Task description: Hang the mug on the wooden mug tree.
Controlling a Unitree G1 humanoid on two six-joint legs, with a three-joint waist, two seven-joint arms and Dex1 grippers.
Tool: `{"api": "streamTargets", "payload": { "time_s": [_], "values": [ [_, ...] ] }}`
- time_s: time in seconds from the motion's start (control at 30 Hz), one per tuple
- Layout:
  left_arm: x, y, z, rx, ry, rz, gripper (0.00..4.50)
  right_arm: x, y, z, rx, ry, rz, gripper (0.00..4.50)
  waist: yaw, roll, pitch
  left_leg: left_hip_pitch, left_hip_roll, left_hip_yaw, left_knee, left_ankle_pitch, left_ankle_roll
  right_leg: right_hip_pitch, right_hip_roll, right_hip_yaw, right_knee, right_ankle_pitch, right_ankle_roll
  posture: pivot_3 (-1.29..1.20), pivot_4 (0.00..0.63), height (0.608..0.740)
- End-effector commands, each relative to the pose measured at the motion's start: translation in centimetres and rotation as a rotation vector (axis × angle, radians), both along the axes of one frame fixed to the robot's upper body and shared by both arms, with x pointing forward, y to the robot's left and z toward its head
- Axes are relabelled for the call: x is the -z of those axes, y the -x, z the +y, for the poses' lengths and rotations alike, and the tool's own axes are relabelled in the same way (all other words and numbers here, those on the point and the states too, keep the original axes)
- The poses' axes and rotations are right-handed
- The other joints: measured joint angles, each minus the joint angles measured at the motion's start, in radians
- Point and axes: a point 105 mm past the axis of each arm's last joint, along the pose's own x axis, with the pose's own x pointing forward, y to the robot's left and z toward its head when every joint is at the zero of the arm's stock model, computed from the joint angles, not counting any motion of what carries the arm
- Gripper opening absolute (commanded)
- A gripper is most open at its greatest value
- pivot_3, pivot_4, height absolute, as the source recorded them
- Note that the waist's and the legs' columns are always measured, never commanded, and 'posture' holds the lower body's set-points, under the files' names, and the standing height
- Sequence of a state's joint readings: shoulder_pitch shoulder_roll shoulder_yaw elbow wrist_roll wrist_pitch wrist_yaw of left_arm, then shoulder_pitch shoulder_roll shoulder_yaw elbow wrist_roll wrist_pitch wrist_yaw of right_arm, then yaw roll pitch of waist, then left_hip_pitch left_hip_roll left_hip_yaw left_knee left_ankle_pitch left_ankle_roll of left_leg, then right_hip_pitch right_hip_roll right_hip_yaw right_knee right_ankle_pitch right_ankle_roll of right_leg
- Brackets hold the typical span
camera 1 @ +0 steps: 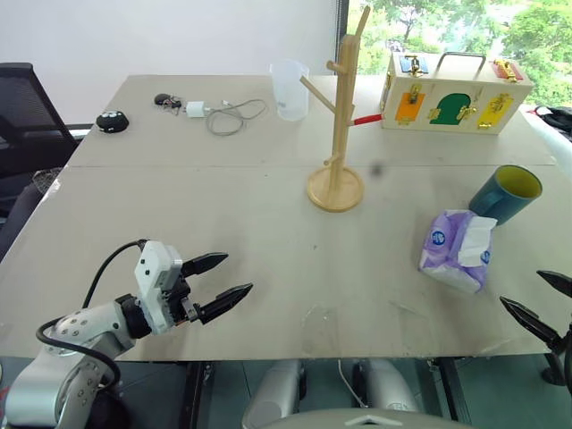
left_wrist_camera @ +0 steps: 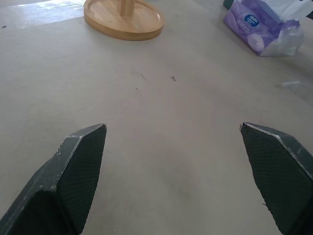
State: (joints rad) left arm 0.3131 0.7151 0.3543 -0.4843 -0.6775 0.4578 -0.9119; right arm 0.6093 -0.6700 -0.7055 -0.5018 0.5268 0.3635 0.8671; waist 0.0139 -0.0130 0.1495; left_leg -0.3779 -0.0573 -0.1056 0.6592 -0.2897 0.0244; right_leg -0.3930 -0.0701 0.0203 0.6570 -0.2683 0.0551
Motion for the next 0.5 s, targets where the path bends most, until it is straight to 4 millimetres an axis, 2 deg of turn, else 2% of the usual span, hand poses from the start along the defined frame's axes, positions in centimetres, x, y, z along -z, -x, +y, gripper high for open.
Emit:
{"api": "streamTargets", "payload": {
  "time_s": [0.03,0.1,0.13,0.2,0.33,0.5],
  "values": [
    [-1.7,0.0,-0.5,0.069,0.023,-0.053,4.5,-1.4,-1.0,1.5,-0.027,-0.013,-0.035,4.35,0.0,0.0,0.0,0.0,0.0,0.0,0.0,0.0,0.0,0.0,0.0,0.0,0.0,0.0,0.0,0.0,0.15,0.74],
    [-3.5,0.3,-2.0,0.201,0.068,-0.109,4.5,-2.0,-1.9,4.3,-0.062,-0.065,-0.013,4.35,-0.001,0.0,0.0,0.0,0.0,0.0,0.0,0.0,0.0,0.0,0.0,0.0,0.0,0.0,0.0,0.0,0.15,0.74],
    [-4.1,0.6,-2.5,0.259,0.081,-0.125,4.5,-2.0,-2.2,4.9,-0.053,-0.058,0.002,4.35,-0.002,0.0,0.0,0.0,0.001,0.0,0.0,0.0,0.0,0.0,0.0,0.0,0.001,0.0,0.0,0.0,0.15,0.74],
    [-4.7,1.0,-3.0,0.324,0.092,-0.135,4.5,-2.1,-2.8,5.3,-0.019,-0.041,-0.002,4.35,-0.001,0.001,0.0,0.0,0.001,0.0,0.001,0.0,0.0,0.0,0.001,0.0,0.001,0.0,0.0,0.0,0.15,0.74],
    [-5.5,1.9,-3.9,0.448,0.084,-0.128,4.5,-1.5,-3.6,6.6,-0.01,-0.115,0.05,4.35,0.0,0.0,0.0,-0.001,0.0,0.0,0.001,0.003,-0.004,0.0,0.001,-0.001,-0.001,0.0,0.0,0.0,0.15,0.74],
    [-6.1,1.6,-4.4,0.464,0.074,-0.146,4.5,0.2,-4.5,6.5,0.023,-0.037,0.061,4.35,-0.001,0.0,0.0,-0.001,0.0,0.0,0.001,0.002,-0.004,-0.001,0.001,-0.001,-0.002,0.0,0.0,0.0,0.15,0.74]
  ]
}}
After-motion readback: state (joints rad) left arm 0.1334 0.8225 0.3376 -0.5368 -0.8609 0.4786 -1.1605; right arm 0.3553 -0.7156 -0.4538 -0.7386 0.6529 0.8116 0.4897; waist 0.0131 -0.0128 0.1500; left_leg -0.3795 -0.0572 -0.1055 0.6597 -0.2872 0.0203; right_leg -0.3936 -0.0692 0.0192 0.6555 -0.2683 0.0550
